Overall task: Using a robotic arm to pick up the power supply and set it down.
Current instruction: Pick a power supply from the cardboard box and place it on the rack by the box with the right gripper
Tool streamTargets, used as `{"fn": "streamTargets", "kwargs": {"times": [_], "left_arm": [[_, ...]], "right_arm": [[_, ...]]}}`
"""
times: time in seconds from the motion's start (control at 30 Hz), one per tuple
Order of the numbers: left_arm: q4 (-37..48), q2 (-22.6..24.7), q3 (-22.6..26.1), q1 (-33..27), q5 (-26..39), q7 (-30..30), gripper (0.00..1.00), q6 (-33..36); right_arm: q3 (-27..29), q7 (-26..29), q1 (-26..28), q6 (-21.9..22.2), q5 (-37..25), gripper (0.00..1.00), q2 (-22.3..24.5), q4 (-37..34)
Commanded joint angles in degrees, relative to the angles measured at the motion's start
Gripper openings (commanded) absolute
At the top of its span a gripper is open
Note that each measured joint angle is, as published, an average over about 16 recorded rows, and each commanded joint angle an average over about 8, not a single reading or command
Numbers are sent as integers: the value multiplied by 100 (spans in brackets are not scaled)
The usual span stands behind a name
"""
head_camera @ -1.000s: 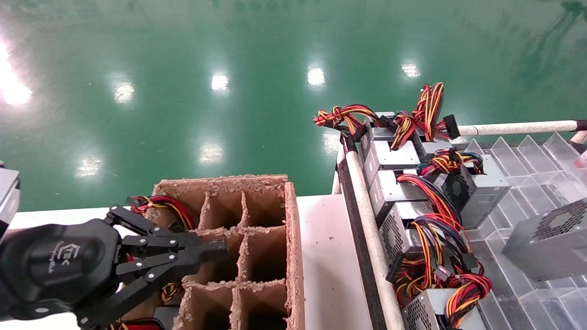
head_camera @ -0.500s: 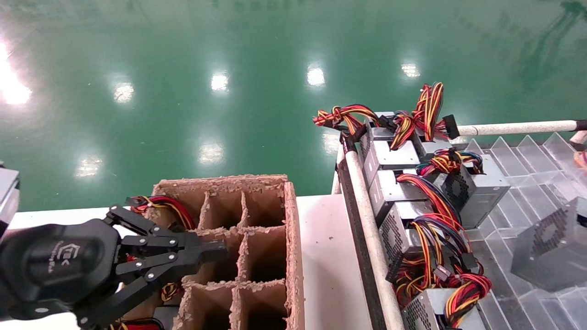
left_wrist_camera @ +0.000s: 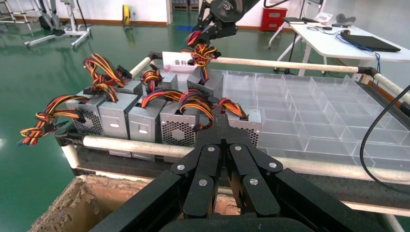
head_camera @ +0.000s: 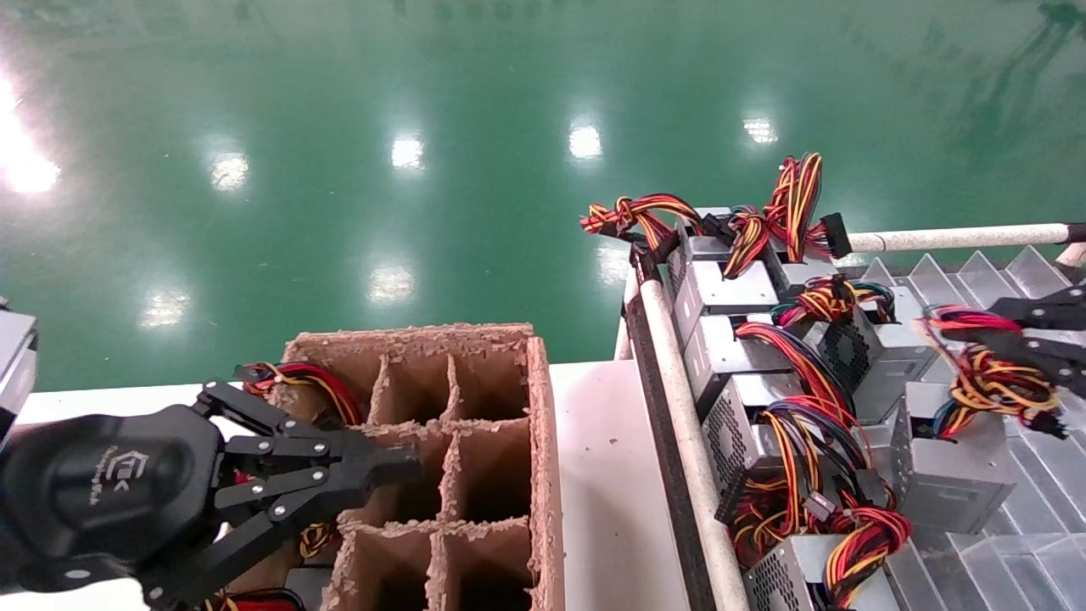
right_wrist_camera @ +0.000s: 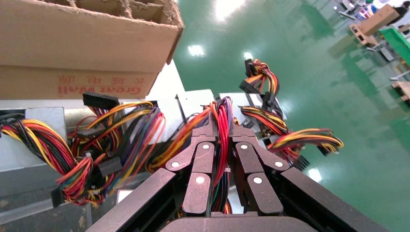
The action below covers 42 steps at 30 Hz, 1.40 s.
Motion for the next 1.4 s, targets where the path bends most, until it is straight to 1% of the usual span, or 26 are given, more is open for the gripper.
{"fn": "streamTargets", "kwargs": {"times": [0.03, 0.4, 0.7, 0.9, 0.93, 1.17, 1.2, 1.4], "left_arm": [[0, 0, 0, 0, 0, 0, 0, 0], [0, 0, 0, 0, 0, 0, 0, 0], [0, 0, 0, 0, 0, 0, 0, 0], [0, 0, 1, 0, 0, 0, 0, 0], [0, 0, 1, 0, 0, 0, 0, 0], [0, 0, 1, 0, -1, 0, 0, 0], [0, 0, 1, 0, -1, 0, 0, 0], [0, 0, 1, 0, -1, 0, 0, 0]], "right_arm": [[-50, 8, 17, 0, 14, 0, -79, 6], [-221, -91, 76, 0, 252, 0, -285, -145], [-417, -206, -74, 10, 414, 0, -233, -353], [-566, -233, -168, 21, 413, 0, -167, -576], [-592, -230, -185, 20, 411, 2, -165, -607], [-707, -202, -251, 6, 521, 89, -176, -659], [-719, -197, -248, 5, 541, 99, -174, -649], [-775, -198, -147, 0, 608, 100, -164, -550]]}}
